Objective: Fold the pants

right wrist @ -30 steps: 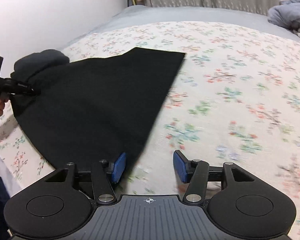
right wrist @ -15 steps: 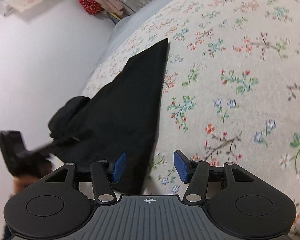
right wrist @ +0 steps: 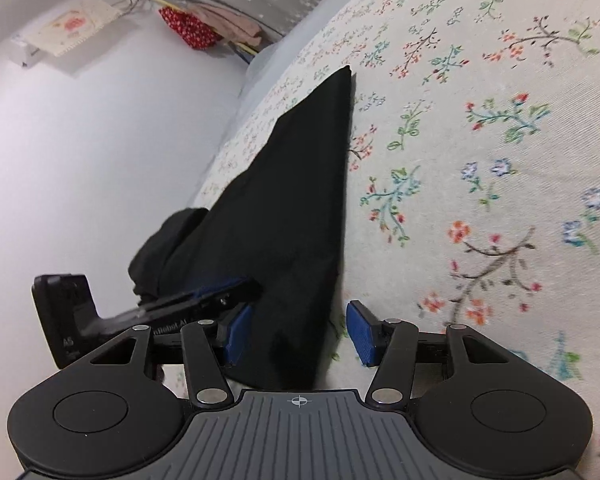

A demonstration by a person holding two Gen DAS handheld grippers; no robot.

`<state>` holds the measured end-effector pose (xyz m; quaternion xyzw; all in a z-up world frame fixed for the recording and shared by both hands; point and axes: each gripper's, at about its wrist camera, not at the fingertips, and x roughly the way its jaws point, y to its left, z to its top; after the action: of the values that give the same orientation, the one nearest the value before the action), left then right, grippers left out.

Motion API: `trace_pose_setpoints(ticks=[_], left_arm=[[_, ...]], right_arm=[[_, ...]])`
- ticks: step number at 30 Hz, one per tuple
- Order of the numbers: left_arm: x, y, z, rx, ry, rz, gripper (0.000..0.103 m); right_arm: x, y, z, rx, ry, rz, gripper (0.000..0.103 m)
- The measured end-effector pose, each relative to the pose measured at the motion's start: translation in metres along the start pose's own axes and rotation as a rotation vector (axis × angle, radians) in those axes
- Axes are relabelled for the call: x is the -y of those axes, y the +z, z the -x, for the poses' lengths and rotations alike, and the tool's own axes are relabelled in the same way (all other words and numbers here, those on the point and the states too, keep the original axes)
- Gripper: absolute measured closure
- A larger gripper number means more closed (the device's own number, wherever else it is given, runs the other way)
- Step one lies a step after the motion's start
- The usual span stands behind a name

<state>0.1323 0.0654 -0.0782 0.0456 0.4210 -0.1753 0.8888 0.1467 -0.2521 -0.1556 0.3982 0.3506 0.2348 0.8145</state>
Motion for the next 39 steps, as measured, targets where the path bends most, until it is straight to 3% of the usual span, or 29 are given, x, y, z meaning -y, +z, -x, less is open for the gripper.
trace_pose_setpoints(ticks=[4, 6, 8, 14, 21, 27, 32, 36, 39], left_arm=[[-0.001, 0.001, -0.001, 0.001, -0.003, 0.001, 0.049], [-0.002, 0.002, -0.001, 0.001, -0.005, 0.006, 0.049], [-0.002, 0.002, -0.001, -0.001, -0.006, 0.007, 0.049], [-0.003, 0.003, -0.002, -0.002, -0.009, 0.014, 0.049], [-0.01, 0.01, 0.003, -0.004, -0.035, 0.056, 0.048], [-0.004, 0.033, 0.022, 0.059, -0.093, 0.066, 0.036], [0.033, 0.062, 0.024, 0.066, -0.111, -0.029, 0.029], [0.071, 0.085, 0.0, 0.013, -0.107, -0.098, 0.022], [0.102, 0.1, -0.026, -0.042, -0.062, -0.171, 0.018]], right_arm=[[0.002, -0.004, -0.009, 0.008, 0.017, -0.029, 0.066], [0.004, -0.006, -0.013, 0.003, 0.006, -0.038, 0.084], [0.006, -0.008, -0.014, 0.01, 0.004, -0.042, 0.088], [0.007, -0.009, -0.015, 0.03, 0.011, -0.067, 0.088], [-0.018, -0.014, -0.016, 0.068, -0.059, 0.032, 0.097], [-0.053, -0.021, -0.015, 0.149, -0.126, 0.19, 0.097], [-0.057, -0.019, -0.02, 0.165, -0.125, 0.195, 0.097], [-0.056, -0.021, -0.021, 0.168, -0.146, 0.215, 0.097], [-0.06, -0.024, -0.02, 0.174, -0.159, 0.254, 0.097]])
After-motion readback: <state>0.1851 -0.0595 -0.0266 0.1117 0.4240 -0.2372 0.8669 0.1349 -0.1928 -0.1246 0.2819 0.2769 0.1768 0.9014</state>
